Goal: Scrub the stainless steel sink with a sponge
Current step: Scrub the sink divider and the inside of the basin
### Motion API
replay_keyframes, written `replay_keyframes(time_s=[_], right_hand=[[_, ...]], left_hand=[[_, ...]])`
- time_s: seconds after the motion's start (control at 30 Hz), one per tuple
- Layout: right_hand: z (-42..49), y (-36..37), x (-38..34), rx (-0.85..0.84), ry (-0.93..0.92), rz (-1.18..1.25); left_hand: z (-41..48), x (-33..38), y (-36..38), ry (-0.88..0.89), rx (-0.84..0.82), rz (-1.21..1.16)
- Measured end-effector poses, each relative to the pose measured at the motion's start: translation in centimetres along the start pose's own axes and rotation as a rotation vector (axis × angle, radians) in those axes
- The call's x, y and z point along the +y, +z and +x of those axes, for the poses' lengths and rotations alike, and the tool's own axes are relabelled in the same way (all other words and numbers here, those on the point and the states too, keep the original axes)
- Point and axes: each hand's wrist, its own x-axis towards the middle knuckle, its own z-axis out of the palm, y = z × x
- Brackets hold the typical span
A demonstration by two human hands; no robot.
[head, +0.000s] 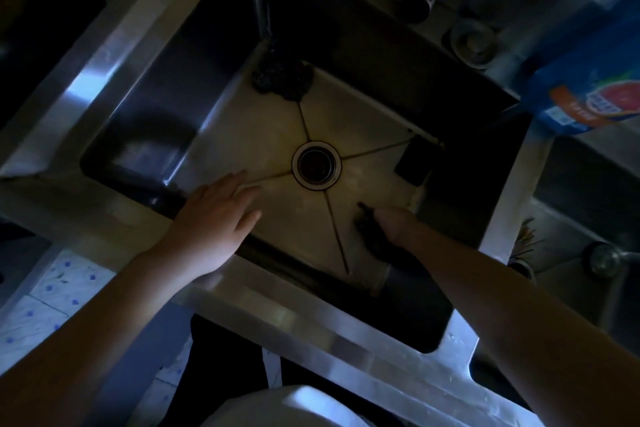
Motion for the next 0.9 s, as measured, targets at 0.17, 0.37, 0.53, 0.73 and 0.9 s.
replay_keyframes(time_s=[0.17,0.37,0.53,0.73,0.9], right_hand=[[1.7,-3.7,1.7,0.141,0.078,-0.15],[1.3,-0.5,-0.8,0.162,-0.038,-0.249],[0.3,3.2,-3.1,0.137,-0.008,0.109],[0.3,2.8,-3.1,0.357,0.415,0.564],[1.7,3.3,-3.3,0.227,0.395,0.375]], left_hand=[[1.1,0.0,-0.7,0.017,-0.015,0.023],[2.0,0.0,-0.9,0.015,-0.049,0.014],[2.7,0.1,-1.4,0.032,-0.056,0.005],[3.4,0.2,-1.7,0.009,-0.084,-0.042],[3.6,0.0,-1.5,0.002,-0.085,-0.033]])
